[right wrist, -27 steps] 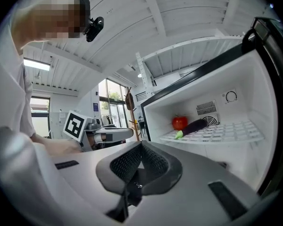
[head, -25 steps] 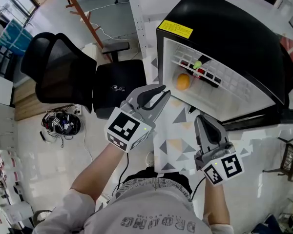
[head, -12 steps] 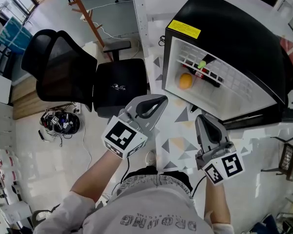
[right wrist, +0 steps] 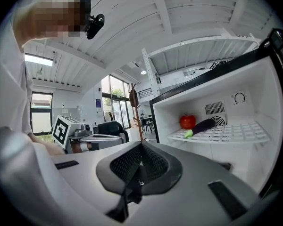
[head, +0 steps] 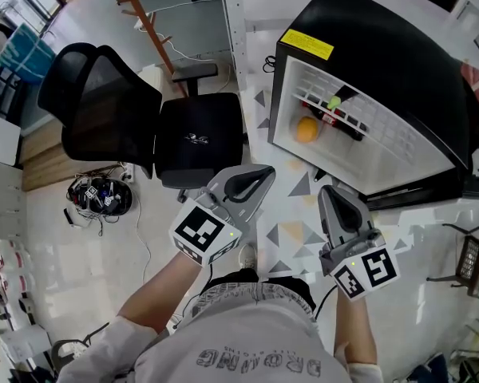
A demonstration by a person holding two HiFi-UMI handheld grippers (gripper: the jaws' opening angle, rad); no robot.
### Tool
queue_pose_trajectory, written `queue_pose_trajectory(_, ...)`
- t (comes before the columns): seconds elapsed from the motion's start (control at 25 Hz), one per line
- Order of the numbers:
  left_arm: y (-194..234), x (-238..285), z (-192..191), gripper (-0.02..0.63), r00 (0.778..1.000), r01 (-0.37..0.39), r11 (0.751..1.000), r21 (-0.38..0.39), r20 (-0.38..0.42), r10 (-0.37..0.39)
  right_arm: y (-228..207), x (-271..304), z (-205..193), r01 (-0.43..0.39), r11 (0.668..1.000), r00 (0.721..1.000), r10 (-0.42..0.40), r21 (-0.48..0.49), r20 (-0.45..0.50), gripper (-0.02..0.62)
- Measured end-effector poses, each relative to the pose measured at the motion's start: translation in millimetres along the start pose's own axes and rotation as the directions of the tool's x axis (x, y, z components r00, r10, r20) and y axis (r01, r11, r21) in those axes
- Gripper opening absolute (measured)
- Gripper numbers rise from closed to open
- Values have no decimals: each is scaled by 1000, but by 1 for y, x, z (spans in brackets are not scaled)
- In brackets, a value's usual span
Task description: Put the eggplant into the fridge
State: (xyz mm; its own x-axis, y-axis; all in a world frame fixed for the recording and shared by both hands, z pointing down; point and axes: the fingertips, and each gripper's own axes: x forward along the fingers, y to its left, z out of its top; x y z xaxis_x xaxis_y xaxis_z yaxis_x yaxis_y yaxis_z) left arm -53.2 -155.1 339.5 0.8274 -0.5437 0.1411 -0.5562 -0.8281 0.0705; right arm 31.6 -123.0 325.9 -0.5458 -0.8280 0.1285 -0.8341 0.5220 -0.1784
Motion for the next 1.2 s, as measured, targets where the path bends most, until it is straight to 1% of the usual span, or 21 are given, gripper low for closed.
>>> queue_pose_trajectory(0.44, -14, -3, -9, 6, 1000, -3, 1000, -17, -19, 3, 0, -8, -1, -17, 1000, 1000, 17, -17, -10, 2)
queue_pose_trajectory(0.88, -20, 1, 5, 8, 1000, -20, 1000, -2, -3, 20, -3, -16, 1, -39, 999, 999, 39, -15, -8, 2)
queue_pose_trajectory(1.2, -27, 6, 5, 8, 1000, -27, 1000, -3, -6, 27, -7, -21, 1, -55, 998, 998, 55, -13, -6, 2)
